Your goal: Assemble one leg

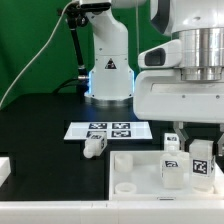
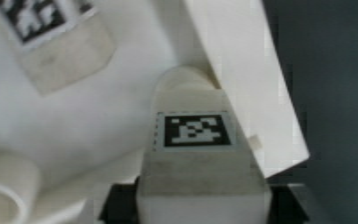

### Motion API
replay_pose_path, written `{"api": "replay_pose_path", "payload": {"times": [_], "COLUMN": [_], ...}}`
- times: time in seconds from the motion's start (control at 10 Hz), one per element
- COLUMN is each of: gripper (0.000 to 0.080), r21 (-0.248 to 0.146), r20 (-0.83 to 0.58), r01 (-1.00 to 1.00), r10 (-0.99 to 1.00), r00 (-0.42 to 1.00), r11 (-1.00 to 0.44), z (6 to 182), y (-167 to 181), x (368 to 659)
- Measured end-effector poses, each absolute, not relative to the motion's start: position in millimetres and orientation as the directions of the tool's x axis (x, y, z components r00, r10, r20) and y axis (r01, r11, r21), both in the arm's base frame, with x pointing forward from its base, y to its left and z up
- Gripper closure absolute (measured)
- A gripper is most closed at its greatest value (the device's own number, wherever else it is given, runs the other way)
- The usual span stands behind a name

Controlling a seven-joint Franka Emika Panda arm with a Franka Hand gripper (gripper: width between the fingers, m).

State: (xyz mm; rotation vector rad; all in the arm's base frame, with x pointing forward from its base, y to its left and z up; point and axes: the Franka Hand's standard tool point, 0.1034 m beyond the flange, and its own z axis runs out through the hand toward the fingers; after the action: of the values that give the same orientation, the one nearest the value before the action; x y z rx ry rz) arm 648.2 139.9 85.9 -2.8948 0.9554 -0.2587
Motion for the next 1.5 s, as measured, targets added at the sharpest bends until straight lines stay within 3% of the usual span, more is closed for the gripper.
{"api": "replay_pose_path", "payload": {"times": [0.2, 0.5, 0.7, 0.8, 0.9, 1.2, 1.5], "gripper": [0.0515, 0.0515, 0.051, 0.0325, 0.0192, 0.0152, 0.0151], "r21": [-0.175, -0.176, -0.171, -0.154, -0.135, -0.093, -0.031], "r20": [0.079, 0.049, 0.06, 0.074, 0.103, 0.143, 0.17], "r01": [-0.785, -0.85, -0.819, -0.775, -0.688, -0.435, -0.143], "r10": [-0.804, -0.867, -0.836, -0.789, -0.7, -0.444, -0.146], "r00": [0.59, 0.496, 0.546, 0.61, 0.706, 0.884, 0.975], "r11": [-0.594, -0.496, -0.547, -0.613, -0.713, -0.896, -0.989], "z": [85.6, 86.0, 86.0, 86.4, 87.5, 88.3, 88.3], "y": [136.5, 132.9, 133.0, 135.0, 136.9, 135.4, 139.5], "x": [654.2, 654.8, 654.6, 652.9, 652.9, 653.4, 654.5]}}
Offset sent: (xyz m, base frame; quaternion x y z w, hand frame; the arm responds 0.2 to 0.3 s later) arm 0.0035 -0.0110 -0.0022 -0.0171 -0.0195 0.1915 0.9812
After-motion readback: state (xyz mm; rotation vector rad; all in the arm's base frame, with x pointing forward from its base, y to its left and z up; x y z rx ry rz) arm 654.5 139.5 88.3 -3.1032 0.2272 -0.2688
